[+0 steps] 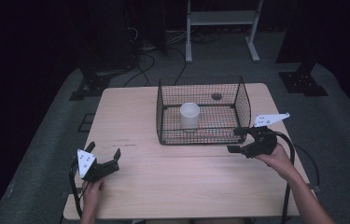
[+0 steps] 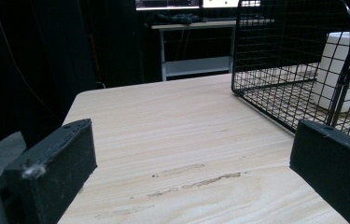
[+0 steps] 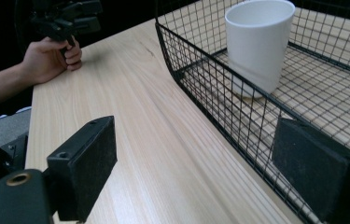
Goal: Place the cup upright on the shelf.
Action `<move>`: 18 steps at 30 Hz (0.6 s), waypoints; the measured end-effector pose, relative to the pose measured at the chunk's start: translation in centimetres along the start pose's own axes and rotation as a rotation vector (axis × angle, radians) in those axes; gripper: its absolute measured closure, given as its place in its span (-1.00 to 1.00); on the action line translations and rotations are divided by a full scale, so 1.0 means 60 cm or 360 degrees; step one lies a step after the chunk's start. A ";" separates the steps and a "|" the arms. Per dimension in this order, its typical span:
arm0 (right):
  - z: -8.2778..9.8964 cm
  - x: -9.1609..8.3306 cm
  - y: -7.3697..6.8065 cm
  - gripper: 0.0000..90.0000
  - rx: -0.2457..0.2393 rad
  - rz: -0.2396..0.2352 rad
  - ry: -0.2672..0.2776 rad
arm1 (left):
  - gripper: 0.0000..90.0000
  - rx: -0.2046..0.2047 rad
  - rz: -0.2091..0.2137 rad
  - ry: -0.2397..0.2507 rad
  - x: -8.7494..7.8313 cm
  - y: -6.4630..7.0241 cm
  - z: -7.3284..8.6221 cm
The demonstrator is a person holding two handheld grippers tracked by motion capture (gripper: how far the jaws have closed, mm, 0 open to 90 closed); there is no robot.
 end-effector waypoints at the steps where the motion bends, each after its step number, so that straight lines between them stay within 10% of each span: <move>1: 0.002 -0.001 0.000 -0.71 0.0007 0.0004 0.0000 | -1.00 0.0001 -0.0001 -0.0001 0.000 0.000 0.000; 18: 0.053 -0.040 0.000 -0.71 0.0052 0.0090 0.0029 | -1.00 0.0004 -0.0003 -0.0003 0.000 0.000 0.000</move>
Point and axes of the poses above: each handheld gripper's, and its own axes: x roughly forward along the jaws, z roughly out of its underside, y roughly to its right, the point moved 3 cm from there along x, roughly forward along the jaws, and after that the axes turned 2 degrees about z, right-handed, at the moved point
